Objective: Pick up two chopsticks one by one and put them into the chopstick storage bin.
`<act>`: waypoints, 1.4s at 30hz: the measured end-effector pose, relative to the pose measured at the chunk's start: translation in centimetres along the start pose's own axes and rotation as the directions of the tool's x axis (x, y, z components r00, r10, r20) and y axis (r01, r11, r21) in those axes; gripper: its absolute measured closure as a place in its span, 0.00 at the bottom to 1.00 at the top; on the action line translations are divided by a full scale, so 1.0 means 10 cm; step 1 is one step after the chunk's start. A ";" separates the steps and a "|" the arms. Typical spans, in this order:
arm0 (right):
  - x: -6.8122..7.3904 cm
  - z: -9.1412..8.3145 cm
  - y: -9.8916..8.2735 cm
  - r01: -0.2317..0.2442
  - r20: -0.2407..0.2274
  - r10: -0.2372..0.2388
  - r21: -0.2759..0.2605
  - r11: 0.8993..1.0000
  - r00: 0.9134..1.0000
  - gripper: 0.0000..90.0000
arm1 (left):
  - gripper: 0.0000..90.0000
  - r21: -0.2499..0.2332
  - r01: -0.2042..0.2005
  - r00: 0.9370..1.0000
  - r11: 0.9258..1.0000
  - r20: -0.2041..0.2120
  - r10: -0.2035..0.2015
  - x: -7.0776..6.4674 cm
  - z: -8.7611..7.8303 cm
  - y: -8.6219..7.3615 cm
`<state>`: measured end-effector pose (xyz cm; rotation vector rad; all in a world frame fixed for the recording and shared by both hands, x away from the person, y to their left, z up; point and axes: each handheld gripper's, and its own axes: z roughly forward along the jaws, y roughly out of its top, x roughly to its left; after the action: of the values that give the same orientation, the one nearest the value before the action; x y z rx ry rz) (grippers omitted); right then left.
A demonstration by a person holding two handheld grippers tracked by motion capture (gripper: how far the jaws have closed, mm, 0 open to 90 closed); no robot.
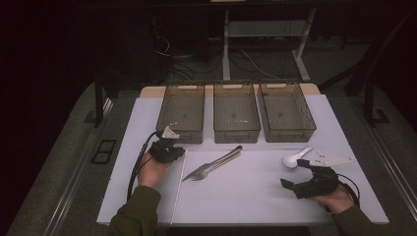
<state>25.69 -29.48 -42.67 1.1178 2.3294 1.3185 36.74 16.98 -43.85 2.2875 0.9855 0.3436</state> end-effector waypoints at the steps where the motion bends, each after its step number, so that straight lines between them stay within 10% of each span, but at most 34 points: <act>1: 0.00 0.00 0.00 0.000 0.000 0.000 0.000 1.000 1.000 0.01 | 0.91 -0.002 -0.003 1.000 1.000 -0.003 0.003 0.00 -0.01 0.00; 17: 0.00 0.00 0.00 0.003 0.002 -0.003 -0.002 1.000 1.000 0.01 | 0.83 -0.163 0.081 0.995 0.983 0.077 -0.069 0.02 -0.50 -0.38; 25: 0.00 -0.01 0.00 0.005 0.006 -0.005 -0.003 1.000 1.000 0.01 | 0.89 -0.129 0.128 0.985 0.983 0.129 -0.111 0.09 -0.44 -0.54; 42: 0.01 -0.01 0.00 0.007 0.005 -0.007 -0.005 1.000 1.000 0.01 | 0.92 -0.064 0.113 0.989 0.992 0.104 -0.106 0.06 -0.37 -0.56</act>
<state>25.59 -29.49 -42.62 1.1089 2.3236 1.3168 32.27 22.01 -44.53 2.1558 1.0267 0.2112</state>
